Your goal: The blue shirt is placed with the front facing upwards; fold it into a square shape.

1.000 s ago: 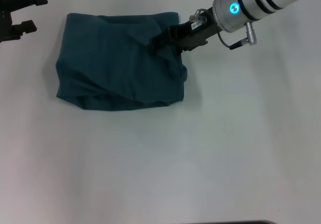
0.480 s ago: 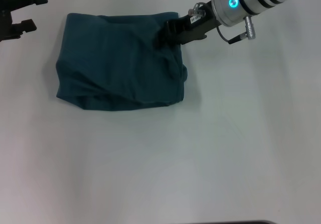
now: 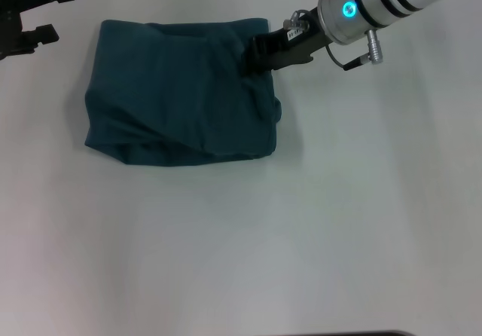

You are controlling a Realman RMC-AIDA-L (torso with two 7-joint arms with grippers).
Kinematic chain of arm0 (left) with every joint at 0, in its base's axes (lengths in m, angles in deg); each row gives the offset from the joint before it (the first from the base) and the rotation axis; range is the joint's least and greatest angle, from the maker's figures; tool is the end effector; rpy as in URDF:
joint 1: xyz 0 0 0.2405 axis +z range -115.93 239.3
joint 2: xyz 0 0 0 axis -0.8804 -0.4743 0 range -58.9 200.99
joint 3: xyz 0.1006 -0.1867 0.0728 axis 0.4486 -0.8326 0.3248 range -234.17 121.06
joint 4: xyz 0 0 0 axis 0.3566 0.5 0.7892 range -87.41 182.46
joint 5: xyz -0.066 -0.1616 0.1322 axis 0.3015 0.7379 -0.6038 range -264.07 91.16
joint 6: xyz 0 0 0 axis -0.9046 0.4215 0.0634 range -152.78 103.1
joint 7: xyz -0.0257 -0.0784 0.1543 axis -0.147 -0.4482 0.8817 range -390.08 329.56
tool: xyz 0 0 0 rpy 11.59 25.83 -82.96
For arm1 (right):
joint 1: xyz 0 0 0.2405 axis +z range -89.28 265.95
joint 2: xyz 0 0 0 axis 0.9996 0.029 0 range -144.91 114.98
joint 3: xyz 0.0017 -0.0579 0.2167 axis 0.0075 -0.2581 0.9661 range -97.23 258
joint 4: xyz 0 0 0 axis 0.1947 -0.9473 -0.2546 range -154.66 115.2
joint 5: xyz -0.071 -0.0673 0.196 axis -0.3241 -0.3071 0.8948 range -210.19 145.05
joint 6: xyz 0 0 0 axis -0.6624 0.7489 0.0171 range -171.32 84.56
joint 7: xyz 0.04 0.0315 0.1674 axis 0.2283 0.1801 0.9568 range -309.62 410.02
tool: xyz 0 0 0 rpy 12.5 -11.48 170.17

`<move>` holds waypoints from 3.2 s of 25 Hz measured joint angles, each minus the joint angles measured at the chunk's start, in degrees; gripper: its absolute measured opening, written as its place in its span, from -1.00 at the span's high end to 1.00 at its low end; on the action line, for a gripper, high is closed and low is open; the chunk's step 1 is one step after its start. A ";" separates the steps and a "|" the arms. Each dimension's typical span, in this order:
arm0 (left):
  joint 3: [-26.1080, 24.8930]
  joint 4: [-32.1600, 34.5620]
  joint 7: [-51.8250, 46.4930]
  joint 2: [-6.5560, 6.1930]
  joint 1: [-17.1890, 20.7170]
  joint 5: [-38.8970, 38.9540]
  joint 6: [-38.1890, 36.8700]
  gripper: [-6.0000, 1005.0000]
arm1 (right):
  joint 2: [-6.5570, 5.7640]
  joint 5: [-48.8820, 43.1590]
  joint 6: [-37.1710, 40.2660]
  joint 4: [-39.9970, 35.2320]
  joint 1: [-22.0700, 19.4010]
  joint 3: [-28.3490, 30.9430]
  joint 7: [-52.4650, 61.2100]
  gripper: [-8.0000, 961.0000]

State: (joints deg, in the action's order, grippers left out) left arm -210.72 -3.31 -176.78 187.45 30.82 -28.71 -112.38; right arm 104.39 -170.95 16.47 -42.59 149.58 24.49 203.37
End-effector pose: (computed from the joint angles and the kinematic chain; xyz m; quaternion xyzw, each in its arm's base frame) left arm -0.2591 0.3692 0.0814 -0.6698 -0.6607 -0.3086 0.1400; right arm 0.1532 0.4220 -0.0949 -0.8119 0.5666 0.0104 0.1407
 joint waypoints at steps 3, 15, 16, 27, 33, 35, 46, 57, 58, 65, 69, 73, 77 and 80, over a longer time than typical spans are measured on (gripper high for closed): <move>-0.10 0.02 0.07 0.03 0.11 0.00 -0.05 -0.87 | -0.16 0.21 -0.09 -0.56 -0.25 0.23 0.01 0.56; -0.39 0.67 0.14 0.05 0.12 0.00 0.33 -0.87 | -0.43 0.13 1.48 -0.97 0.01 0.18 -0.01 0.48; -0.39 0.68 0.17 0.05 0.09 0.00 0.37 -0.87 | -0.45 0.03 2.01 -0.97 0.07 0.02 -0.06 0.47; 0.00 1.26 0.37 0.05 -0.03 0.00 1.25 -0.87 | -0.34 -0.01 3.66 -2.63 -0.48 -0.95 -1.11 0.35; 0.01 1.44 0.44 0.07 -0.01 0.00 1.78 -0.87 | -1.22 0.27 4.56 -4.35 -1.47 -0.47 0.12 -0.26; 0.01 1.45 0.45 0.13 -0.04 0.00 1.84 -0.87 | -1.17 0.31 4.15 -4.14 -1.53 -0.46 0.13 -0.46; -0.01 2.07 0.67 0.23 -0.24 0.00 2.56 -0.87 | 0.15 0.45 0.53 -1.00 -0.18 -0.85 -0.06 -0.91; 0.01 2.89 1.13 0.15 -0.17 0.00 2.72 -0.87 | 0.52 2.80 -0.62 0.72 0.29 -1.11 -0.55 -0.84; 0.01 2.89 1.13 0.14 -0.13 0.00 2.68 -0.87 | 0.51 2.73 -0.60 0.72 0.33 -1.26 -0.53 -0.84; 0.07 3.03 1.16 0.16 -0.41 0.00 2.66 -0.87 | 0.53 2.43 -0.27 0.74 0.75 -4.10 -0.01 -0.65; 0.14 3.04 1.16 0.18 -0.54 0.00 2.45 -0.87 | 0.46 2.40 -0.17 0.66 0.80 -4.23 0.21 -0.17; 0.18 3.08 1.16 0.21 -0.53 0.00 2.41 -0.87 | 0.27 2.35 -0.13 0.12 0.61 -4.61 0.63 0.17; 0.19 3.11 1.16 0.22 -0.52 0.00 2.40 -0.87 | 0.05 2.36 -0.12 -1.09 0.27 -4.64 0.68 0.44; 0.19 3.12 1.16 0.23 -0.47 0.00 2.53 -0.87 | -0.01 2.34 -0.12 -1.49 0.23 -4.76 0.69 0.58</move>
State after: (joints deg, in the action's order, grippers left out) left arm -210.54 -0.19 -175.63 187.68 30.34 -28.71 -109.85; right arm 104.38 -168.61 16.35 -44.07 149.81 19.73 204.06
